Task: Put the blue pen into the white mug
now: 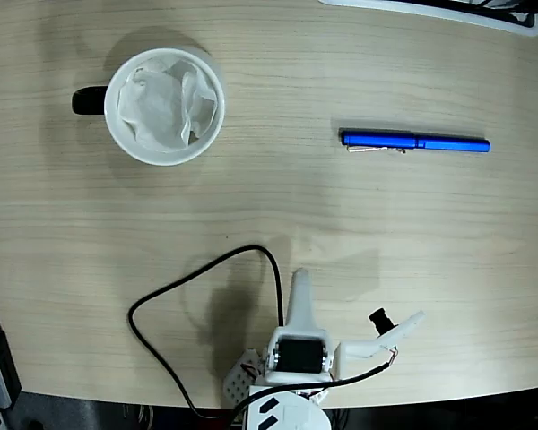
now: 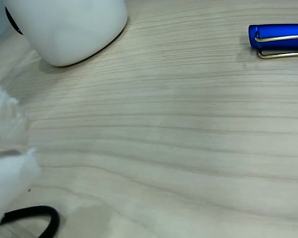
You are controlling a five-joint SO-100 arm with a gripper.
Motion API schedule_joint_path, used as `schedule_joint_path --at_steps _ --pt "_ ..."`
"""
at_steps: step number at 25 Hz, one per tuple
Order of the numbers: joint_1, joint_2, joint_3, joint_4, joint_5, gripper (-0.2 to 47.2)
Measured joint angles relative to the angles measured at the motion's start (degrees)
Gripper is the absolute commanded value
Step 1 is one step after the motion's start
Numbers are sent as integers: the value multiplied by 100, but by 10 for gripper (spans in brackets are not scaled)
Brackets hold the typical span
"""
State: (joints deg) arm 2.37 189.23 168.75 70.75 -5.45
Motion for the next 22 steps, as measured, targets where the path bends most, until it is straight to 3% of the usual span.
schedule_joint_path --at_steps 11,17,22 --pt "26 -483 -149 -387 -9 1" --pt "141 -2180 -1547 -492 -9 1" --pt "527 -3867 -2997 -492 -9 1"
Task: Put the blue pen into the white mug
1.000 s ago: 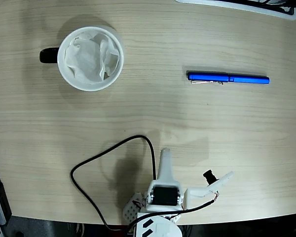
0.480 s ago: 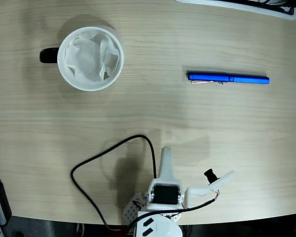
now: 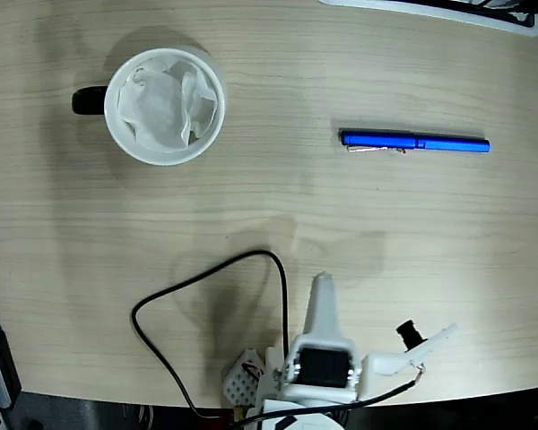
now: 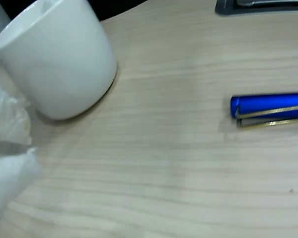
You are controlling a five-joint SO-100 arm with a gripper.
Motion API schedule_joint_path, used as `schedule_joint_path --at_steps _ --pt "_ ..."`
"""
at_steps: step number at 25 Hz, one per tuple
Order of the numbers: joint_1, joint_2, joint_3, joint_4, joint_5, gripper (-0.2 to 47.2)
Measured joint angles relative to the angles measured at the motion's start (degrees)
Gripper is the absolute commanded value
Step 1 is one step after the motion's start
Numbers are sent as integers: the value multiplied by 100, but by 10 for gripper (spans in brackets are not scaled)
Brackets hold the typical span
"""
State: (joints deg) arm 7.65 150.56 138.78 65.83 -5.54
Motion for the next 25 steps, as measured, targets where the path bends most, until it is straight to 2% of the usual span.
schedule_joint_path --at_steps 6,14,25 --pt "422 -1907 -1450 0 0 1" --pt "976 -3902 -2637 0 0 94" --pt "1116 -6469 -4104 -9 -9 187"
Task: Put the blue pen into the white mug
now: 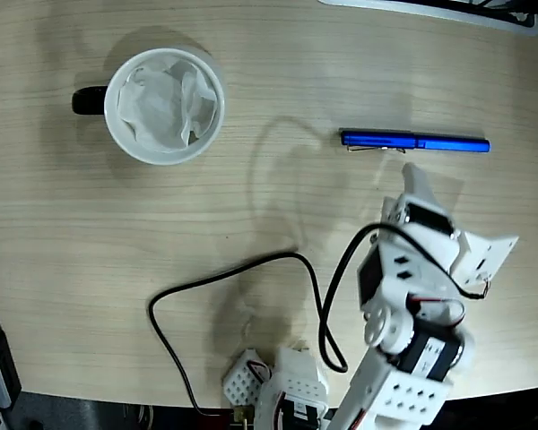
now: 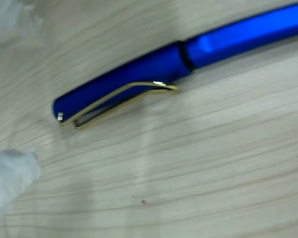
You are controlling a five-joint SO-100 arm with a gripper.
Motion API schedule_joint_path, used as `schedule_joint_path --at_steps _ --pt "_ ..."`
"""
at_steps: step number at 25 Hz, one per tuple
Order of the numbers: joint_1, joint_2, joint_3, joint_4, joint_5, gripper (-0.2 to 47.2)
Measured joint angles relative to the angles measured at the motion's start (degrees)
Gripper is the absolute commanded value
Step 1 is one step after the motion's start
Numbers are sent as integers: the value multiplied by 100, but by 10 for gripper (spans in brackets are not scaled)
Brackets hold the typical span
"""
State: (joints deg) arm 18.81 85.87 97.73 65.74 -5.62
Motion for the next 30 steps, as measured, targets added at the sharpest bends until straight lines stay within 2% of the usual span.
schedule_joint_path --at_steps 6,15,30 --pt "-114 -826 -492 -35 -378 187" --pt "-237 -1204 -580 -97 -1037 191" --pt "-352 -1828 -826 -589 -1090 193"
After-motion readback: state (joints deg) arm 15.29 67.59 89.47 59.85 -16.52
